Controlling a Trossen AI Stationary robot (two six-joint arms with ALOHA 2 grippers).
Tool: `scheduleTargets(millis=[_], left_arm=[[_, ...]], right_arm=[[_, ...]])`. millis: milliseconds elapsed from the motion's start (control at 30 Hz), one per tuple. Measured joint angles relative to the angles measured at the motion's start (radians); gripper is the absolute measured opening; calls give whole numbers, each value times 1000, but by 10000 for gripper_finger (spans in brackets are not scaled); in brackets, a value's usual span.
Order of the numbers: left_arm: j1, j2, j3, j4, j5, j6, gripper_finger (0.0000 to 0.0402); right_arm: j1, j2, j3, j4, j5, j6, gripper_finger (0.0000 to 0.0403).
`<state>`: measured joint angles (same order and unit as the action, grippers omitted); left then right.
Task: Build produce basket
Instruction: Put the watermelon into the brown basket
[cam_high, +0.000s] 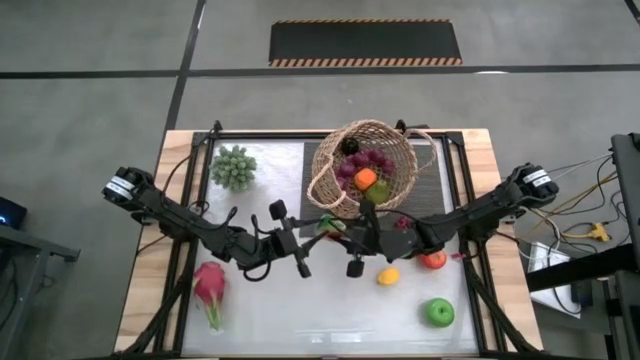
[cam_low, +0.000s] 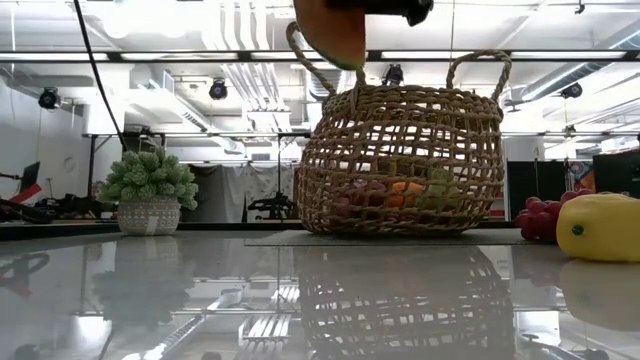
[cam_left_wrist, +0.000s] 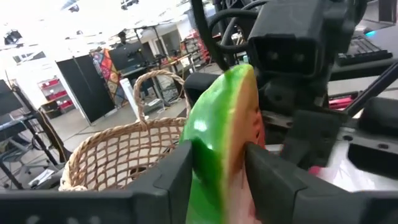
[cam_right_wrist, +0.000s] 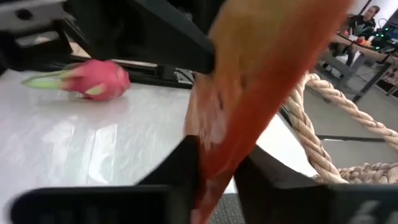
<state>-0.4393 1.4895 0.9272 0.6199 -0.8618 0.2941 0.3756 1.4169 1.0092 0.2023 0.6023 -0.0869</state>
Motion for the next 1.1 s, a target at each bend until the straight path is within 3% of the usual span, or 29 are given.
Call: scheduleTargets(millis=[67, 467, 767, 1000, 1100], left_arm=[[0, 0, 0, 3, 6, 0, 144], [-1, 0, 2, -3, 4, 0, 261], [-6, -21, 2, -37, 27, 179, 269], [-38, -114, -18, -226, 23, 160, 270], [-48, -153, -65, -228, 23, 156, 270]], right_arm=[[0, -2, 0, -15, 0, -3, 38], [4, -46, 1, -171, -19, 49, 44], [24, -177, 1, -346, -237, 203, 44], [54, -298, 1, -431, -241, 292, 44], [55, -338, 1, -426, -234, 285, 44]])
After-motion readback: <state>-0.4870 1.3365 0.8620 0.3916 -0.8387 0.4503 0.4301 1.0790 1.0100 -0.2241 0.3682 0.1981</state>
